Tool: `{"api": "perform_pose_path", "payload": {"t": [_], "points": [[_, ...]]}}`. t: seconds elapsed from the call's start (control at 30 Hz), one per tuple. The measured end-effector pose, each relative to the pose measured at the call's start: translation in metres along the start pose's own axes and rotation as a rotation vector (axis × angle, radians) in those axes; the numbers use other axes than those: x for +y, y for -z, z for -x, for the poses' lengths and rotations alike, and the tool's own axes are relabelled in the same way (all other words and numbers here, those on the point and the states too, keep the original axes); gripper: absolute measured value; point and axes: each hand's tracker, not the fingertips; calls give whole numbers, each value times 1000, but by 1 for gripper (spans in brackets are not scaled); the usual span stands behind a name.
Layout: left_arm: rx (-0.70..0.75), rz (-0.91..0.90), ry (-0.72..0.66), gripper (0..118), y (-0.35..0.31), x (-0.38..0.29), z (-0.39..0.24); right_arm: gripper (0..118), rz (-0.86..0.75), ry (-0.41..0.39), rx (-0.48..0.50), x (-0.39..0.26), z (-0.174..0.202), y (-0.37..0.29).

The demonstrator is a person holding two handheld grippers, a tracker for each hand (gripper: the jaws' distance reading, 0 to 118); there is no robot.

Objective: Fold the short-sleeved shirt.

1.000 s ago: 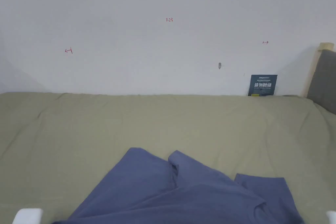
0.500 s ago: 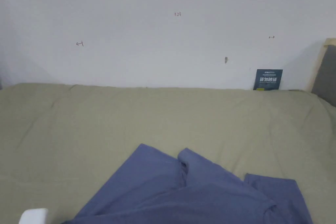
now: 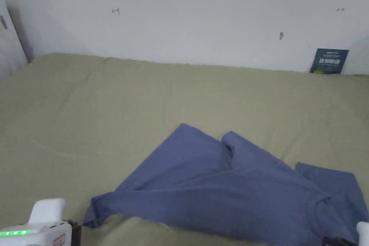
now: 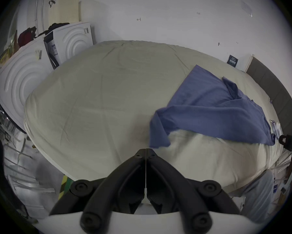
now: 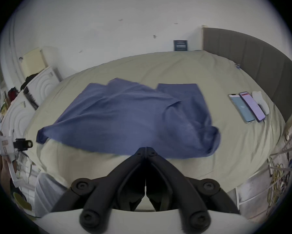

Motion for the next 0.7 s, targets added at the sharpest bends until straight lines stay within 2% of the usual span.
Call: {"api": "perform_pose_path", "payload": {"t": [0.03, 0.17, 0.2, 0.23, 0.27, 0.3, 0.33, 0.37, 0.4, 0.43, 0.57, 0.6, 0.63, 0.67, 0.7], "points": [[-15, 8, -16, 0, -2, 0, 1, 0, 21, -27, 43, -4, 9, 0], [-31, 35, -63, 0, 6, -2, 11, 0, 48, -62, 90, -20, 37, 7], [-43, 31, -69, 8, 7, 0, 14, 0, 51, -69, 100, -23, 43, 7], [-75, 19, -83, 32, 8, 4, 15, 0, 55, -67, 101, -26, 48, 9], [-68, -11, -64, 32, 8, 10, 17, 0, 61, -67, 107, -27, 51, 10], [-83, -11, -58, 44, 10, 16, 17, 0, 70, -71, 120, -28, 53, 13], [-71, -2, -52, 78, 16, 23, 14, 0, 74, -69, 124, -30, 53, 15], [-64, 17, -44, 118, 23, 27, 13, 0, 79, -68, 124, -31, 54, 17], [-79, 14, -46, 115, 17, 33, 12, 0, 89, -69, 129, -31, 55, 20], [-38, 46, -7, 116, 29, 39, 10, 0, 92, -68, 129, -32, 55, 21], [-20, 49, 43, 116, 63, 57, -5, 0, 119, -74, 124, -37, 54, 27], [-1, 76, 69, 113, 72, 58, -9, 0, 127, -72, 122, -38, 53, 28], [19, 84, 64, 102, 80, 59, -11, 0, 134, -65, 121, -39, 51, 29], [132, 63, 158, 53, 78, 64, -6, 0, 138, -59, 117, -39, 49, 29], [122, 64, 148, 4, 84, 63, -7, 0, 142, -52, 115, -40, 46, 29]]}}
